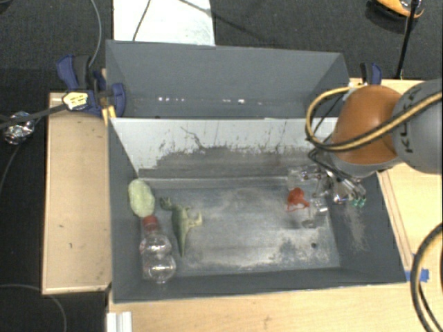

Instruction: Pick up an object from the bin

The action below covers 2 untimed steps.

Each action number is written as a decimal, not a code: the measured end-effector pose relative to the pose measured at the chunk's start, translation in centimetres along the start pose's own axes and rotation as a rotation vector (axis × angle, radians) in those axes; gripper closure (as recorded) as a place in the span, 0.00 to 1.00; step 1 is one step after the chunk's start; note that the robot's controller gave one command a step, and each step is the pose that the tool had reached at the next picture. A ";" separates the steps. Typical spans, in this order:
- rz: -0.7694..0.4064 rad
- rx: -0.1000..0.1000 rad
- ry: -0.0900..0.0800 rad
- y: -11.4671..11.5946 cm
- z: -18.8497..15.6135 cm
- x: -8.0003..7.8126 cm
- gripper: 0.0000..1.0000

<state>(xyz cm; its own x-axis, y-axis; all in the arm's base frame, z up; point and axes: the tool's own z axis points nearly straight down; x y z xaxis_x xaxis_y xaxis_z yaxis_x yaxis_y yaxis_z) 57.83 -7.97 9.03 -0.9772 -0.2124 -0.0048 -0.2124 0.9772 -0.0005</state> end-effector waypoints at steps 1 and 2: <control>0.420 0.004 -0.017 -2.3 1.9 0.9 1.00; 0.417 0.005 -0.017 -2.3 1.9 0.8 1.00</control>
Offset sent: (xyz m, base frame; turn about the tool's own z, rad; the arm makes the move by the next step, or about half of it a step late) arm 0.0000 0.0000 0.0000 0.0000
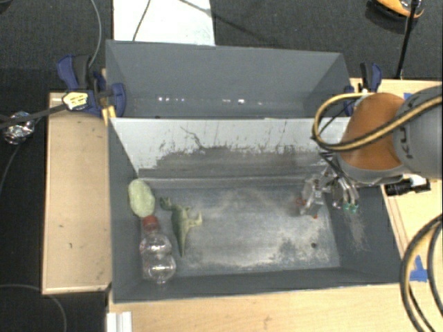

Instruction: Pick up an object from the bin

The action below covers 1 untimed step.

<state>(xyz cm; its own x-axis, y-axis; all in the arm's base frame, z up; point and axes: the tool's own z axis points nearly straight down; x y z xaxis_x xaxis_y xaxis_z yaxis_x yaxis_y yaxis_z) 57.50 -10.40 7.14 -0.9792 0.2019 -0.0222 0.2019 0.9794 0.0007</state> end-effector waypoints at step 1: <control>-0.002 0.000 0.007 0.0 -3.5 0.8 1.00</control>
Offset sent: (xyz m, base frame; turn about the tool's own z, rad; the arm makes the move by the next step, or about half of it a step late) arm 0.0057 0.0088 0.1374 -0.0286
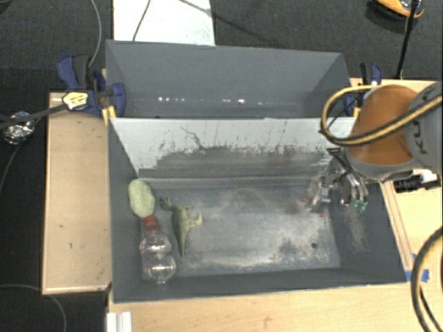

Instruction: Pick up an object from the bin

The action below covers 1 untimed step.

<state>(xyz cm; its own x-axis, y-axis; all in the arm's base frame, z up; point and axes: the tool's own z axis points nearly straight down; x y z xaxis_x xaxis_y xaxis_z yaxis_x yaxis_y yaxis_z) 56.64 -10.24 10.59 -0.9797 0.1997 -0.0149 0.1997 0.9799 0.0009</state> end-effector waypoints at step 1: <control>-0.015 0.000 -0.007 0.4 -5.6 -0.7 1.00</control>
Offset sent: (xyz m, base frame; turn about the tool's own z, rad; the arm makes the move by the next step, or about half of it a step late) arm 0.0113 -0.0064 -0.0359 0.0110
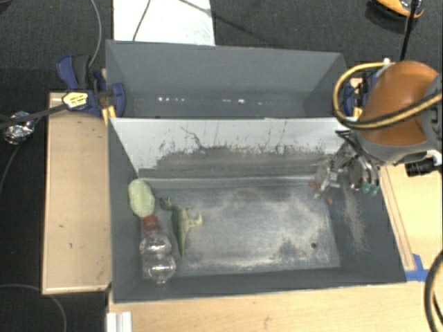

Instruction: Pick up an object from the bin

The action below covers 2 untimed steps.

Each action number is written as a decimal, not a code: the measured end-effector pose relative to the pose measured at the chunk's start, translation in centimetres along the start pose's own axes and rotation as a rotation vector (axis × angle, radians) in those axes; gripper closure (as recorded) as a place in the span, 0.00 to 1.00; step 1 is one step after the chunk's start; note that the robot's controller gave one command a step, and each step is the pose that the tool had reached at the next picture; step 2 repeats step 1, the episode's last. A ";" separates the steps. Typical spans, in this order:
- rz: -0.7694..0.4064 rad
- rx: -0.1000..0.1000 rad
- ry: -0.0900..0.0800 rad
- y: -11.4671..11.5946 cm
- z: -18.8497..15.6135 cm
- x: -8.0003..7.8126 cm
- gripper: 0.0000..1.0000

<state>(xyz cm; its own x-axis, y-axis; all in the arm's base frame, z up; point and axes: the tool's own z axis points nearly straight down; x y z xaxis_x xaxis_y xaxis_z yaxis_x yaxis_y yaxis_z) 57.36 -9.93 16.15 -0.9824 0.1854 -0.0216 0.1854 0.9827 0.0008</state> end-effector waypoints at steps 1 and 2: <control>0.005 0.000 -0.018 -0.3 0.9 -0.7 1.00; 0.005 0.000 -0.018 -0.3 0.9 -0.7 1.00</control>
Offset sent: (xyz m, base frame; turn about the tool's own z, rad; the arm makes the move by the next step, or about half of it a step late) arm -0.0157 -0.0036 0.0170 0.1007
